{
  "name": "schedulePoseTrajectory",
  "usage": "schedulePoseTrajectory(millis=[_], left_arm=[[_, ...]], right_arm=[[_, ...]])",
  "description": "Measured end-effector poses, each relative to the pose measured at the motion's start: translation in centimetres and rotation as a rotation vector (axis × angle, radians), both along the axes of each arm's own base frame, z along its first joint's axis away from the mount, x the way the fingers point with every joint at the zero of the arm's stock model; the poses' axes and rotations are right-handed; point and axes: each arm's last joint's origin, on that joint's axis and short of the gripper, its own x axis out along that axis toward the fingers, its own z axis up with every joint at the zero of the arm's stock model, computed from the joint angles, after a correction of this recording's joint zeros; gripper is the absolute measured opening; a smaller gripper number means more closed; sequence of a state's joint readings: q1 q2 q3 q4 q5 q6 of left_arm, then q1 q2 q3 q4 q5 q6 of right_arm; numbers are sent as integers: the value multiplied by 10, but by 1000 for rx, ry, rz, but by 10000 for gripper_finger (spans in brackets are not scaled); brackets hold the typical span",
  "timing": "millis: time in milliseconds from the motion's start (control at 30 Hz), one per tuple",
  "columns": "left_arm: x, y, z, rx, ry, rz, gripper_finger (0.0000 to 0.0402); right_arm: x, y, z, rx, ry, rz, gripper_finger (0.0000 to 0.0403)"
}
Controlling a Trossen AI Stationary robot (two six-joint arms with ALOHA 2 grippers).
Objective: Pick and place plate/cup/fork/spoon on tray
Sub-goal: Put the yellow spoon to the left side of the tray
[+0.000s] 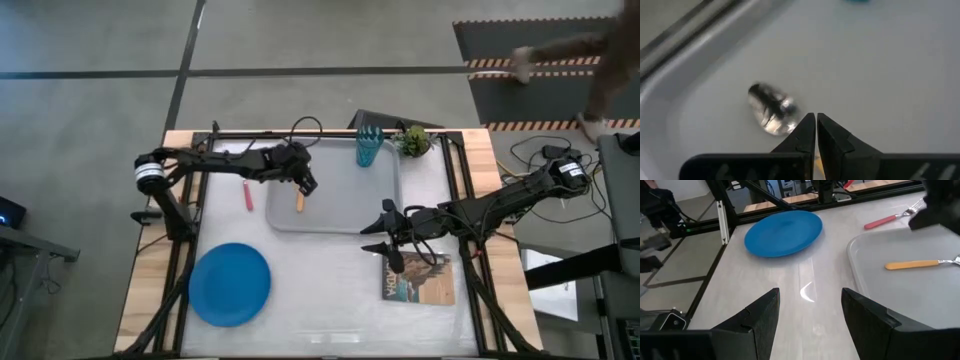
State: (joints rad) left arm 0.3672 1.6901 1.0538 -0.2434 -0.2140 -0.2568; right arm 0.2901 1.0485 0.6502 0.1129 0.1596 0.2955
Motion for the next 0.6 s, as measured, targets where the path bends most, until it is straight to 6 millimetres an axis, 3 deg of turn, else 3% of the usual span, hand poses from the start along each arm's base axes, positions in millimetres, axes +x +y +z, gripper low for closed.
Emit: schedulePoseTrajectory(millis=[267, 600], left_arm=[[9, 7, -50, -66, 81, 10, 0], [10, 9, -54, -73, 77, 78, 0]], right_arm=[[0, 0, 0, -4, 4, 1, 201], [0, 0, -1, -5, 5, 2, 201]])
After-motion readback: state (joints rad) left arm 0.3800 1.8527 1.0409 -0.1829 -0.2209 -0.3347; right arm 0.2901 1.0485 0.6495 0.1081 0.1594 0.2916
